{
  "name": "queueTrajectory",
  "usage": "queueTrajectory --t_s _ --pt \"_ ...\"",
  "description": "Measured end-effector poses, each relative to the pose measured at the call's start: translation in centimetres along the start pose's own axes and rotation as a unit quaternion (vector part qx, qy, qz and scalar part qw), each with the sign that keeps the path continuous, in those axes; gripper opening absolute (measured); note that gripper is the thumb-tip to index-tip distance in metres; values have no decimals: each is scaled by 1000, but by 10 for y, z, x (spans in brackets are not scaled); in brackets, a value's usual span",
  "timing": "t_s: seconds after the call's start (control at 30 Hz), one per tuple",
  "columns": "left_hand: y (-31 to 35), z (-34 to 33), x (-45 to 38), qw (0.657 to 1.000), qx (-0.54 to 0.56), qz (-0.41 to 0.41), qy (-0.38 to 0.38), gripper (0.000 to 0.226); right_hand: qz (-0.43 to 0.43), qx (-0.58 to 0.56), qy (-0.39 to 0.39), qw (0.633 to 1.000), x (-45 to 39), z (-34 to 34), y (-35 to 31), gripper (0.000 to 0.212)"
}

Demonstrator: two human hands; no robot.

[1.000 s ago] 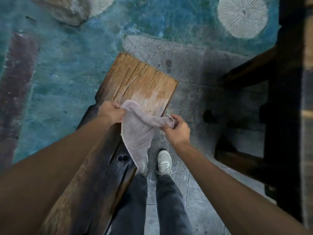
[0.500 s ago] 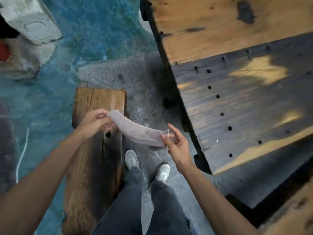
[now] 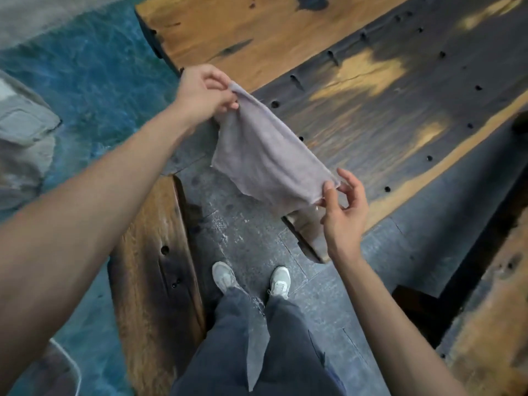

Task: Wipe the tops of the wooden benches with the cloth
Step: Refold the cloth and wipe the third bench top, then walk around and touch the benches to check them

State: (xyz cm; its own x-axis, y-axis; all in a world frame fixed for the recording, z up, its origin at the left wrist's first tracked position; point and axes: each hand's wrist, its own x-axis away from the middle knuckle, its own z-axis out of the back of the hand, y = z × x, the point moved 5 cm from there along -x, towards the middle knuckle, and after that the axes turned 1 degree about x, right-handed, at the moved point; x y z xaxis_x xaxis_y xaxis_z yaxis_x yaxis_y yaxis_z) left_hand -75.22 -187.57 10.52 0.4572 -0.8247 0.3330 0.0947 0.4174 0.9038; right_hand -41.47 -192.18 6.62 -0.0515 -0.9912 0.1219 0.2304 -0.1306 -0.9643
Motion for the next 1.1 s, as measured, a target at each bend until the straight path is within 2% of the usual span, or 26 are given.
queueTrajectory --t_s 0.13,0.23,0.33,0.4,0.47,0.5,0.57,0.63,0.7,0.77,0.83,0.9,0.97,1.1 --pt "20 -80 -51 995 -95 -4 7 29 -21 13 24 999 -52 26 18 30" --pt "11 -133 -67 980 -195 -17 -41 15 -126 24 13 992 -88 40 55 43" --pt "-21 -157 -61 964 -252 16 -89 63 -218 40 -15 975 -104 57 87 52" --pt "-50 -145 -38 964 -261 -9 -50 69 -206 79 -35 975 -102 71 98 45" --pt "-88 -113 -2 960 -279 -32 9 62 -153 133 -51 978 -87 86 102 40" --pt "-115 -90 22 956 -293 -16 29 57 -119 152 -61 979 -77 92 103 39" --pt "-181 -35 81 934 -351 52 44 46 -64 181 -69 979 -57 102 106 42" --pt "-259 31 151 888 -419 187 32 40 -61 174 -77 980 -43 106 110 46" --pt "-321 93 226 833 -428 348 37 49 -50 204 -108 972 -28 105 110 48" --pt "-357 136 281 812 -388 433 57 59 -34 255 -132 957 -22 105 111 45" --pt "-378 165 328 815 -359 448 82 59 -23 286 -143 947 3 106 115 45" --pt "-390 176 364 838 -336 413 119 64 -20 324 -140 935 47 112 125 51" --pt "-391 169 384 872 -337 331 132 63 -27 355 -128 926 100 120 141 55" --pt "-372 136 405 933 -321 151 65 59 -132 385 -178 896 212 125 188 54"
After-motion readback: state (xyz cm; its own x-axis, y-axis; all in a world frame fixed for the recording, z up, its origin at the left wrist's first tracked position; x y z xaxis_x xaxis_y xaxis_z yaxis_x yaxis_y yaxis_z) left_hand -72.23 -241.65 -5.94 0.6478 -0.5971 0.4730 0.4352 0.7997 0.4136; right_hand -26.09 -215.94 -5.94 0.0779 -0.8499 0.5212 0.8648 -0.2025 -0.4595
